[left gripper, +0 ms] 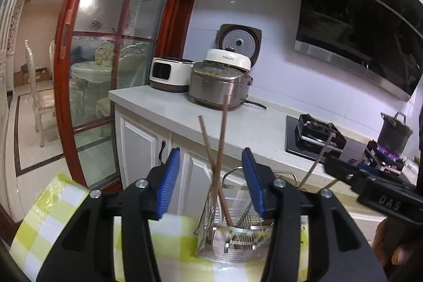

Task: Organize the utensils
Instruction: 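Lower the chopsticks into the rack and open both tools, then move both open tools back to the chopsticks on the cloth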

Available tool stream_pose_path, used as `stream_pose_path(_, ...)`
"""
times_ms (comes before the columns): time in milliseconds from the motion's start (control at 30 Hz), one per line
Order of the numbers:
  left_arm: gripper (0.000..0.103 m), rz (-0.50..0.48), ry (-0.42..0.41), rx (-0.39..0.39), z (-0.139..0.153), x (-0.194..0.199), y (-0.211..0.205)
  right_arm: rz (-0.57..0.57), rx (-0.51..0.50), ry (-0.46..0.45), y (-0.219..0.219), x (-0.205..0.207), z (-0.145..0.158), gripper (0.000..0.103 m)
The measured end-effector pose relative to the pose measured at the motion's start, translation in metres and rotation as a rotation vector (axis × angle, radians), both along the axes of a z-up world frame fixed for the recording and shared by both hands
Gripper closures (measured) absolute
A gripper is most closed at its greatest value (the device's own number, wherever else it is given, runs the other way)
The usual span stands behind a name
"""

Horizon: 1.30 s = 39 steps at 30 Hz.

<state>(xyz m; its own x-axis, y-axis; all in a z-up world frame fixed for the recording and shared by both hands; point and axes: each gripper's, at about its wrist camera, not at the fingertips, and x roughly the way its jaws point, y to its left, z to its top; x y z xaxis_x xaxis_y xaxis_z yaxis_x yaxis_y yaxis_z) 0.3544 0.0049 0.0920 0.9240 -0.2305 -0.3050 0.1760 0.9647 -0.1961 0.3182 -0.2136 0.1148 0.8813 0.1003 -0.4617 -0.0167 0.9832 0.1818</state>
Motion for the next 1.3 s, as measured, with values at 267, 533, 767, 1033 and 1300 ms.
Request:
stream_pose_path(267, 0.044, 0.017, 0.115, -0.004, -0.031, -0.058, 0.015, -0.119, -0.055, -0.01, -0.014, -0.065, -0.021, 0.019)
stream_pose_path(533, 0.068, -0.136, 0.468, 0.058, -0.127, -0.113, -0.017, -0.143, -0.009, 0.194, -0.027, -0.119, -0.109, 0.019)
stream_pose_path(767, 0.075, -0.174, 0.54, 0.112, -0.16, -0.135, -0.036, -0.175, 0.026, 0.271, -0.048, -0.15, -0.137, 0.019)
stream_pose_path(1033, 0.076, -0.17, 0.586, 0.184, -0.172, -0.127, -0.055, -0.18, 0.046, 0.311, -0.057, -0.153, -0.147, 0.019)
stream_pose_path(1300, 0.075, -0.143, 0.587, 0.218, -0.172, -0.122, -0.051, -0.16, 0.013, 0.312, -0.048, -0.155, -0.146, 0.019)
